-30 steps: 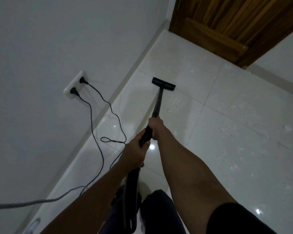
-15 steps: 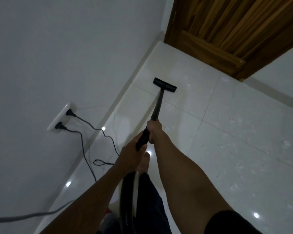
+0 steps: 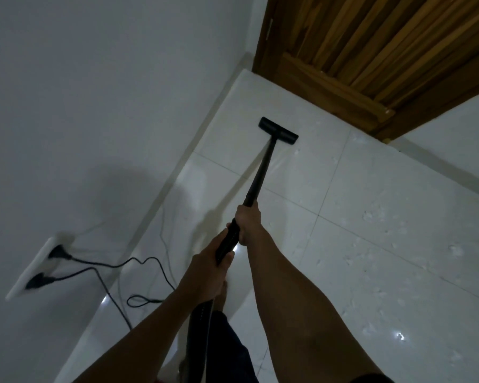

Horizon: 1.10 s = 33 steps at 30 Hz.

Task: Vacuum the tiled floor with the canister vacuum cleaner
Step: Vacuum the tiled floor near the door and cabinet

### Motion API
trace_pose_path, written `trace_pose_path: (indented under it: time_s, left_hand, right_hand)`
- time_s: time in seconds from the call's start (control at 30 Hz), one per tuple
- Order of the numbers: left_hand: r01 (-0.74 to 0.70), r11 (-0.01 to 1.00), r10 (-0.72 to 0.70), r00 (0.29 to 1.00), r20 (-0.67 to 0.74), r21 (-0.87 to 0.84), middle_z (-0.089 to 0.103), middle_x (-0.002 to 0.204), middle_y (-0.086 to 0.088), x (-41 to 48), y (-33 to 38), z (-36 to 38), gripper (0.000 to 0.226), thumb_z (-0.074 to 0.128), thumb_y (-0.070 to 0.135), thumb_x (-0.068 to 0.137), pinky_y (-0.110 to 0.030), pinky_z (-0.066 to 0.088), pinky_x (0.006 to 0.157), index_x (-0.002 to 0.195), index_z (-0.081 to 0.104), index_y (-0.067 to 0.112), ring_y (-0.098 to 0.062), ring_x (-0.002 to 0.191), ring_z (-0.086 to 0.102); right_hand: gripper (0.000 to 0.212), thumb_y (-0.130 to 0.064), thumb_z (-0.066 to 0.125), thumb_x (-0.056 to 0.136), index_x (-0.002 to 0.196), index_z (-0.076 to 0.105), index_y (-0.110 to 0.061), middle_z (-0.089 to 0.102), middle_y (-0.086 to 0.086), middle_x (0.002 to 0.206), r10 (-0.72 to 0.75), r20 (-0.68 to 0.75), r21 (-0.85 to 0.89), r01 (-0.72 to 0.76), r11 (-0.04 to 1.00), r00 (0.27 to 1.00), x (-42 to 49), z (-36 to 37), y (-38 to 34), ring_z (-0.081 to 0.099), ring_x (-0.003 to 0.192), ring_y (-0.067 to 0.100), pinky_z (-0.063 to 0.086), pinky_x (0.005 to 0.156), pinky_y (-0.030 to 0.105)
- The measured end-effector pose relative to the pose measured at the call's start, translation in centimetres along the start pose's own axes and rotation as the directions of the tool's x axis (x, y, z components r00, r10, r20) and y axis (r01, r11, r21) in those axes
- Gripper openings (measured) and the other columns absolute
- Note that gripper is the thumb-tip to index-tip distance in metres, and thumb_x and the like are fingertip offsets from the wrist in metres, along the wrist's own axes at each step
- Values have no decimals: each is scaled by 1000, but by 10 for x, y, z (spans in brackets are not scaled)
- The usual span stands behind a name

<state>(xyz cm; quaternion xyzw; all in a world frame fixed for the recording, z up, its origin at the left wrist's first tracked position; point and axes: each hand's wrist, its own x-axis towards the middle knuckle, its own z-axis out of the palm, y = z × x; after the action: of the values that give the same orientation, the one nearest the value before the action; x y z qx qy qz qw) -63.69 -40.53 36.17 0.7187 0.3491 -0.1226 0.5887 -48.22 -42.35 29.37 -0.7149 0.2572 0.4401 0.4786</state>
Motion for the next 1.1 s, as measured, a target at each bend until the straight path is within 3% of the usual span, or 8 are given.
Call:
trace_pose_path:
  time_s: [0.1, 0.2, 0.37, 0.53, 0.63, 0.7, 0.97, 1.1]
  left_hand:
    - [12, 1000, -12, 1000, 17, 22, 70, 91, -1, 25, 8, 5, 59, 49, 29, 103, -29, 58, 56, 152, 20, 42, -15, 60, 68]
    - [25, 999, -26, 1000, 16, 40, 70, 111, -1, 49, 15, 11, 59, 48, 31, 103, -24, 57, 68, 152, 19, 44, -17, 72, 70]
    - [-13, 999, 11, 999, -52, -30, 60, 102, 20, 67, 18, 14, 59, 48, 34, 102, -25, 54, 77, 152, 20, 48, -6, 76, 64]
    - [1, 997, -10, 992, -122, -74, 72, 91, -1, 51, 7, 9, 53, 48, 35, 101, -41, 59, 69, 146, 25, 49, -19, 68, 69]
    - [52, 995, -60, 992, -108, -83, 72, 79, -4, 39, 0, 4, 54, 48, 33, 102, -32, 54, 48, 144, 21, 51, -16, 49, 63]
    - [70, 993, -81, 990, -118, -90, 69, 72, -4, 29, -4, -1, 54, 48, 32, 102, -24, 48, 43, 147, 23, 45, -10, 43, 58]
    - [67, 993, -81, 986, -143, -96, 64, 73, 6, -16, -19, -14, 53, 47, 31, 101, -19, 47, 47, 149, 25, 40, -4, 49, 62]
    - [108, 984, -134, 972, -192, -142, 69, 109, -1, -28, -27, -14, 54, 50, 38, 99, -27, 53, 63, 149, 30, 36, -24, 74, 68]
  right_hand:
    - [56, -11, 39, 98, 150, 31, -31, 54, 13, 98, -11, 2, -8, 11, 1000, 1000, 24, -7, -16, 54, 60, 24, 54, 51, 32]
    - [54, -12, 40, 99, 148, 31, -33, 53, 13, 94, -11, 10, -18, 11, 1000, 1000, 44, -13, -32, 53, 57, 24, 55, 50, 32]
    - [54, -15, 43, 101, 149, 30, -36, 53, 12, 82, -38, 42, -11, 39, 999, 998, 61, -5, -49, 54, 52, 23, 54, 50, 31]
    - [59, -18, 45, 101, 152, 26, -39, 53, 9, 73, -28, 112, -41, 32, 999, 993, 50, 17, -41, 51, 48, 22, 51, 48, 32]
    - [62, -20, 44, 102, 154, 21, -44, 56, 9, 89, -24, 164, -110, 43, 993, 986, 40, 29, -31, 53, 57, 22, 53, 51, 32]
    - [64, -21, 45, 102, 155, 19, -46, 57, 7, 90, -26, 193, -142, 54, 988, 981, 33, 40, -24, 53, 58, 20, 55, 56, 35]
    - [65, -23, 46, 103, 157, 15, -43, 56, 9, 86, 21, 197, -155, 10, 988, 980, -1, 57, 8, 53, 52, 19, 54, 54, 33]
    - [66, -22, 45, 103, 158, 12, -41, 56, 9, 86, 20, 204, -166, 15, 986, 979, -17, 59, 17, 51, 50, 17, 52, 48, 28]
